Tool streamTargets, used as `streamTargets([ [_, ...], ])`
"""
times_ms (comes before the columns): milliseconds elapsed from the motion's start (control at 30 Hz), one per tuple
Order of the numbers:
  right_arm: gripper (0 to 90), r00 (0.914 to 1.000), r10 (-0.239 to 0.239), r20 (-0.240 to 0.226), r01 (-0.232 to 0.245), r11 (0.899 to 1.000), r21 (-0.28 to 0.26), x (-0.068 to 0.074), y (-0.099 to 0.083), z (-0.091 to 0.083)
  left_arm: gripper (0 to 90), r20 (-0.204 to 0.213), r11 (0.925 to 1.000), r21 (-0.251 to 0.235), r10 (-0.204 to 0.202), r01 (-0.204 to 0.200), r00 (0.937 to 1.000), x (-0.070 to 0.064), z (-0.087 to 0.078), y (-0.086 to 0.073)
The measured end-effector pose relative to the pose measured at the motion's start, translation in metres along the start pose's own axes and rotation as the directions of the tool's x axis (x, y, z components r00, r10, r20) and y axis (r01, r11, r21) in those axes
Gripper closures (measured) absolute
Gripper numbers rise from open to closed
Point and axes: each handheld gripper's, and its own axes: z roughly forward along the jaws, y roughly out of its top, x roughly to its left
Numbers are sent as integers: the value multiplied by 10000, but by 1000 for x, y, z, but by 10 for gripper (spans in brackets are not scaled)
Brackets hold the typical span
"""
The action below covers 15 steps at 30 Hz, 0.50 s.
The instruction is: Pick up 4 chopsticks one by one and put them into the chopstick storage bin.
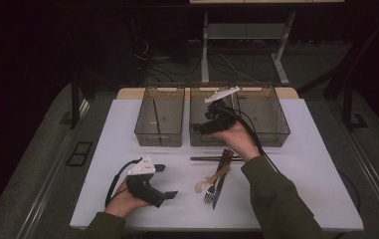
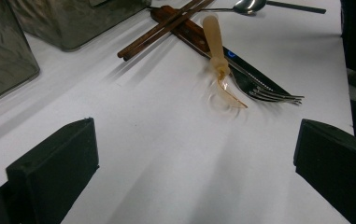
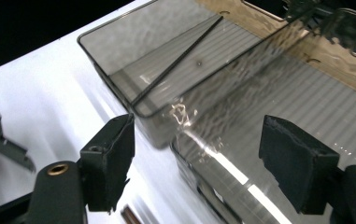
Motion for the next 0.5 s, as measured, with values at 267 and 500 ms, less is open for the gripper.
streamTargets([
  [267, 271, 9999, -15, 142, 18, 9998, -179, -10, -27, -28, 0, -159, 9999, 115, 67, -65, 9999, 0, 1, 0],
  [500, 271, 9996, 56, 285, -50, 9998, -200, -18, -54, -49, 0, -171, 10000, 85, 49, -47, 9998, -1, 1, -1],
])
